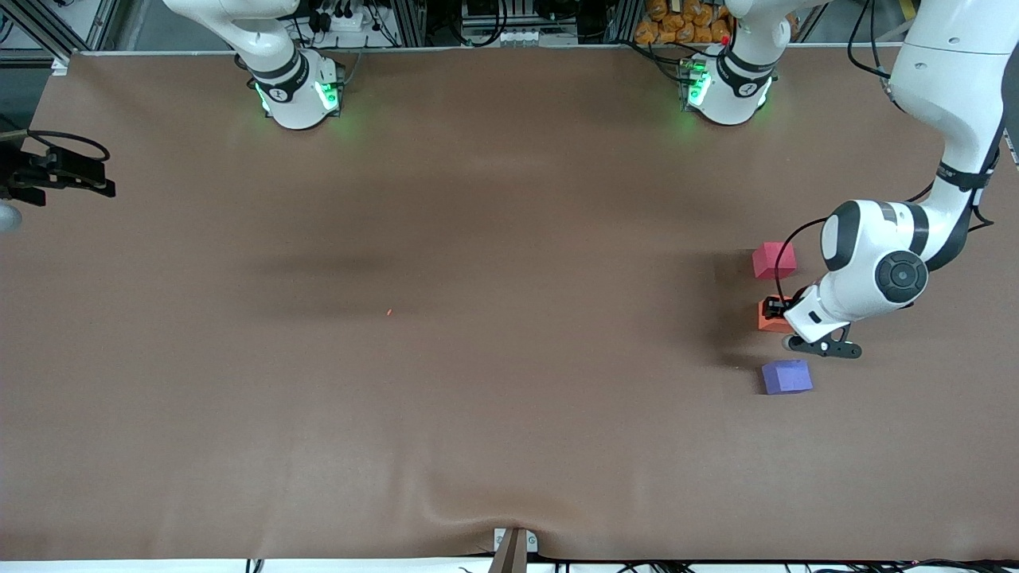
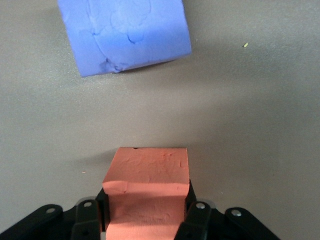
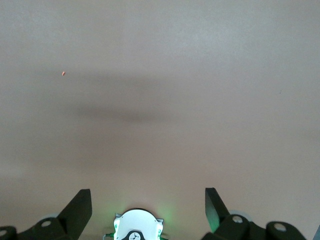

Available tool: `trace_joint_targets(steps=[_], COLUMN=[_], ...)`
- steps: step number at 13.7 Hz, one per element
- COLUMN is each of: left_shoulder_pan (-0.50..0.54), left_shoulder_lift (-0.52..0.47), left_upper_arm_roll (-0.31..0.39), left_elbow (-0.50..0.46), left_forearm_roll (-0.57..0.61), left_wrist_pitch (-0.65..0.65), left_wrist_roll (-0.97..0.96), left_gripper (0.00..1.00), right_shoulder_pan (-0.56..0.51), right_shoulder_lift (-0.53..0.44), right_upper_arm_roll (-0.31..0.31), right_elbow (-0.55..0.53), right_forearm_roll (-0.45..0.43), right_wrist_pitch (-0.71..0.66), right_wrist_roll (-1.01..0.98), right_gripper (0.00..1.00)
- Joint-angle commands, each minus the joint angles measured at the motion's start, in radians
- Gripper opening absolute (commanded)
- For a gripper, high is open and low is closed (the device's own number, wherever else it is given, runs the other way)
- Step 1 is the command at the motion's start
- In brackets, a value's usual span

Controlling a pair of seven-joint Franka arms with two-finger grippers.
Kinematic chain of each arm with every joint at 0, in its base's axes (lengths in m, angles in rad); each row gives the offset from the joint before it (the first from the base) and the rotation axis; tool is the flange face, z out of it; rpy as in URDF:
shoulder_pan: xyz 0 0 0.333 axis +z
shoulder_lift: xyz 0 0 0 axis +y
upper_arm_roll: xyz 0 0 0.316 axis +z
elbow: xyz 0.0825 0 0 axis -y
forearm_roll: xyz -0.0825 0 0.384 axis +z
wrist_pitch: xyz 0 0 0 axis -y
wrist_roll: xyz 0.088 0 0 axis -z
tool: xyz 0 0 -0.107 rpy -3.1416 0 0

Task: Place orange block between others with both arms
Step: 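Carry the orange cube with the left gripper between the pink and purple cubes, then lower the orange cube onto the table and open the left gripper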

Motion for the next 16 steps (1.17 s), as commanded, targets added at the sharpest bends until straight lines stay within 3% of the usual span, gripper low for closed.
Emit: trace_joint_targets(steps=[1,7,8,9,10,11,13,16], left_shoulder_pan=[0.014,0.014,0.014,0.016,0.016,0.014,0.003,0.008], left_shoulder_lift=[-0.003,0.011,0.011,0.011,0.011,0.008,-0.006,-0.058], left_upper_arm_roll=[-0.011,-0.009,-0.009,-0.009,-0.011,-0.012,-0.017,-0.07], left_elbow=[-0.01,-0.001,0.0,0.005,0.008,0.016,0.054,0.163], left_forearm_roll=[0.029,0.064,0.064,0.064,0.064,0.064,0.059,0.05], left_wrist_pitch=[0.02,0.02,0.02,0.02,0.02,0.018,0.0,-0.185], left_wrist_roll=[-0.058,-0.126,-0.126,-0.126,-0.126,-0.129,-0.155,-0.154], left_gripper=[0.0,0.01,0.05,0.17,0.67,1.0,1.0,1.0], right_shoulder_pan=[0.008,0.008,0.008,0.008,0.008,0.01,0.01,0.01], right_shoulder_lift=[0.001,-0.001,0.001,0.001,-0.001,-0.001,-0.001,-0.001], right_upper_arm_roll=[-0.003,-0.003,-0.003,-0.003,-0.003,-0.003,-0.003,-0.003], right_elbow=[0.006,0.008,0.008,0.006,0.006,0.008,0.008,0.008], right_forearm_roll=[-0.008,-0.007,-0.006,-0.006,-0.005,-0.005,-0.005,-0.005], right_wrist_pitch=[0.022,0.03,0.03,0.03,0.03,0.03,0.028,0.028], right_wrist_roll=[0.002,0.003,0.003,0.003,0.003,0.003,0.003,0.003], right_gripper=[1.0,1.0,1.0,1.0,1.0,1.0,1.0,1.0])
